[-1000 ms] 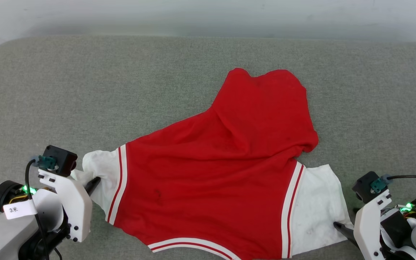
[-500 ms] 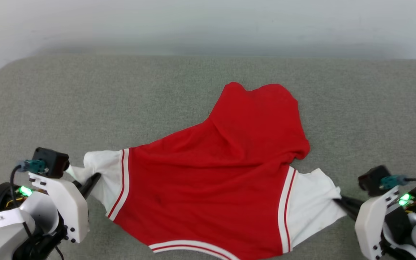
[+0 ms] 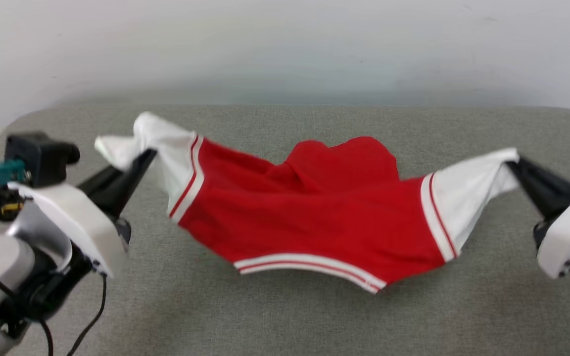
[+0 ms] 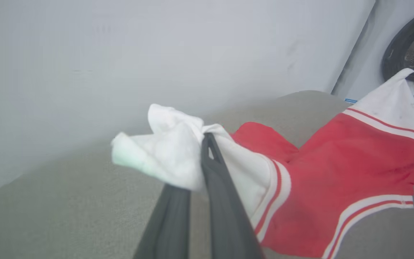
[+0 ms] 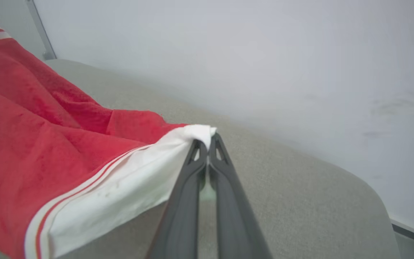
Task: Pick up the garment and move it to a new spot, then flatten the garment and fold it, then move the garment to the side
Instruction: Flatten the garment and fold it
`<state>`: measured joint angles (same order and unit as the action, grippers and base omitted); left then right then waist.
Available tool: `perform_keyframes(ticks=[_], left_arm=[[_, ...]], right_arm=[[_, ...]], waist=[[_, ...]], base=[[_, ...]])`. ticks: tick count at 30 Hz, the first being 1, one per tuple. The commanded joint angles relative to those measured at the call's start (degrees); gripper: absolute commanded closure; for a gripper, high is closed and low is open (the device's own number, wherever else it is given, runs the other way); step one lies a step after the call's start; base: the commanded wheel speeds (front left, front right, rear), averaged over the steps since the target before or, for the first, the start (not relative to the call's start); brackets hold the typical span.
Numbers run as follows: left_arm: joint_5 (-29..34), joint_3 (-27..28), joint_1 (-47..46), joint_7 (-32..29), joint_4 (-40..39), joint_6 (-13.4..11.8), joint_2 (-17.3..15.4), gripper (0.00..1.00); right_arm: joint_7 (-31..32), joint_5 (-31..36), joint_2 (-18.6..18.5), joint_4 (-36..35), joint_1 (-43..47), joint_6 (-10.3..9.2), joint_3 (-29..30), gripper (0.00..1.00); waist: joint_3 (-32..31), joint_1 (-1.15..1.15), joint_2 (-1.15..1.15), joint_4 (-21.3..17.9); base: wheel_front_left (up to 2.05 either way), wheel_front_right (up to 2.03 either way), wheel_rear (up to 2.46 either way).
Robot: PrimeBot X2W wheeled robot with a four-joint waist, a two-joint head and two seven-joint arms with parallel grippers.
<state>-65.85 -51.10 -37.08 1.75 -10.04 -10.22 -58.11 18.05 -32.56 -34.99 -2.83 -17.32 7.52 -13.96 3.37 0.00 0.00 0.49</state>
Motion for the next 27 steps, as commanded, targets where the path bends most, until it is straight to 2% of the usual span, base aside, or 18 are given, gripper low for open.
perform_keyframes(ticks=[1,7,13,19,27], left_arm=[[0.19,0.93,-1.77,0.47,-0.95,0.33,0.57,1.00],[1.23,3.97,-8.53,0.79,-3.01,1.12,3.02,1.00],[3.42,5.93,-16.78,-0.28,-1.86,1.35,6.54,1.00],[5.85,6.90,-26.32,-2.00,2.35,1.65,11.23,1.00],[9.55,8.39,-43.09,-3.71,12.34,4.44,18.17,1.00]], right_arm=[[0.02,0.62,0.83,-1.59,-1.61,-0.07,1.65,1.00],[0.96,2.53,3.46,-7.36,-7.02,-0.07,8.26,1.00],[1.82,3.66,5.47,-9.39,-15.04,-0.07,11.67,1.00],[2.55,3.48,6.97,-6.15,-25.69,-0.07,12.66,1.00],[1.61,6.57,6.85,3.07,-46.10,-0.07,11.44,1.00]], waist=[[-0.17,0.00,0.00,-0.06],[0.58,0.00,0.00,-0.31],[3.76,0.00,0.00,-0.42],[9.93,0.00,0.00,-0.44],[21.74,0.00,0.00,-0.27]], base=[[0.00,0.00,0.00],[0.00,0.00,0.00],[0.00,0.00,0.00],[0.00,0.00,0.00],[0.00,0.00,0.00]])
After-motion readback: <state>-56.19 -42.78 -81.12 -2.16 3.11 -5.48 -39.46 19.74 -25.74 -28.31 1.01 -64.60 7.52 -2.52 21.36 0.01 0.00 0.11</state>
